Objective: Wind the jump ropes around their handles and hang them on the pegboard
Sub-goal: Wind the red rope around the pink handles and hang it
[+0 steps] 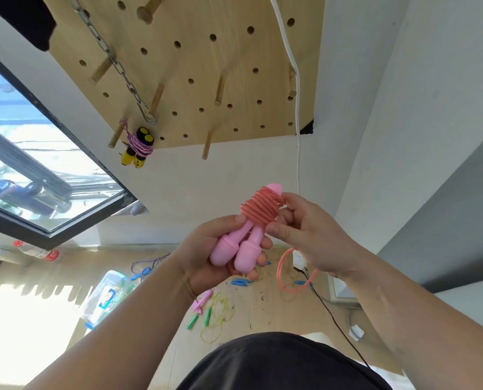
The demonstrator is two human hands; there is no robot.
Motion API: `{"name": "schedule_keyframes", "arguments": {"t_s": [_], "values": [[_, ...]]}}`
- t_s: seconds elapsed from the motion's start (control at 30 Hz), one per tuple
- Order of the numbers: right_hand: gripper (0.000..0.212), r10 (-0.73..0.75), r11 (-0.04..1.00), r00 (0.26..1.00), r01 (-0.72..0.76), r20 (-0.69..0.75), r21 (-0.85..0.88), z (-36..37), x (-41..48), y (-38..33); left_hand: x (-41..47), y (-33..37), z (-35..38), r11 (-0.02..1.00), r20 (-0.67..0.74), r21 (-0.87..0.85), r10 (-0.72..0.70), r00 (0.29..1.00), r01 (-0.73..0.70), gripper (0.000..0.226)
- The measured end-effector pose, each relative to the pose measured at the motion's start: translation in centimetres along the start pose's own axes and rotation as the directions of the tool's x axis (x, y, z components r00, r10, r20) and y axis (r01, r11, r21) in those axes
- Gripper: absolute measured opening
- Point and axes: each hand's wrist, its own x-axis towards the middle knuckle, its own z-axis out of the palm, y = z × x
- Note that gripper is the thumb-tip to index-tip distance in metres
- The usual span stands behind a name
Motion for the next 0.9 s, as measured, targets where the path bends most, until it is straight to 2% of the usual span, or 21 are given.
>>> {"name": "schedule_keyframes", "arguments": {"t_s": [0.13,0.2,0.23,0.3,0.33,0.37,0.43,0.47,0.5,0.57,0.63,0.7,0.8,0.9], "values": [[0.038,0.014,1.0,0.996,-0.012,-0.093,0.015,0.7,0.0,0.7,0.0,0.3,-0.7,0.98,-0.135,0.178,0.112,0.984,-0.087,0.038],[0.036,0.03,0.999,0.989,-0.024,-0.147,0.041,0.8,0.1,0.7,0.0,0.4,-0.2,0.899,-0.208,0.406,0.264,0.942,-0.163,0.031],[0.036,0.048,0.998,0.984,-0.04,-0.173,0.047,0.9,0.2,0.6,0.0,0.3,0.2,0.789,-0.215,0.588,0.366,0.905,-0.18,0.027],[0.037,0.068,0.997,0.972,-0.062,-0.225,0.036,1.1,0.5,0.4,0.5,-0.2,0.9,0.415,-0.194,0.906,0.578,0.793,-0.082,0.035],[0.038,0.068,0.998,0.966,-0.065,-0.251,0.019,1.3,0.6,0.2,0.9,-0.5,1.2,0.246,-0.161,0.969,0.673,0.722,-0.014,0.044],[0.039,0.067,0.998,0.959,-0.068,-0.275,0.006,1.7,0.8,0.0,1.2,-0.8,1.3,0.158,-0.132,0.987,0.737,0.663,0.021,0.052],[0.04,0.074,0.997,0.953,-0.071,-0.294,0.02,2.1,0.9,-0.5,1.8,-1.2,1.3,0.133,-0.108,0.991,0.802,0.588,0.001,0.052],[0.041,0.085,0.996,0.954,-0.078,-0.289,0.035,2.1,0.9,-0.7,1.9,-1.2,1.3,0.14,-0.1,0.99,0.811,0.576,-0.024,0.046],[0.041,0.1,0.995,0.956,-0.09,-0.277,0.05,1.9,0.9,-1.1,1.9,-1.2,1.2,0.162,-0.102,0.985,0.805,0.585,-0.051,0.042],[0.037,0.138,0.989,0.955,-0.117,-0.262,0.094,1.3,1.0,-1.8,1.8,-1.1,1.2,0.235,-0.108,0.966,0.752,0.65,-0.111,0.041],[0.038,0.197,0.97,0.937,-0.142,-0.288,0.199,0.8,1.1,-2.1,1.6,-0.9,1.3,0.235,-0.073,0.964,0.682,0.728,-0.124,0.041],[0.043,0.236,0.96,0.916,-0.169,-0.324,0.223,0.6,1.2,-2.4,1.5,-0.6,1.0,0.214,-0.045,0.97,0.623,0.781,-0.114,0.041],[0.033,0.214,0.969,0.921,-0.157,-0.327,0.191,0.5,1.1,-2.4,1.3,-0.5,0.6,0.178,-0.033,0.98,0.593,0.804,-0.092,0.043],[0.025,0.22,0.95,0.935,-0.14,-0.277,0.279,0.7,0.7,-2.7,1.1,-0.6,0.9,0.101,-0.027,0.994,0.602,0.798,-0.043,0.042]]}}
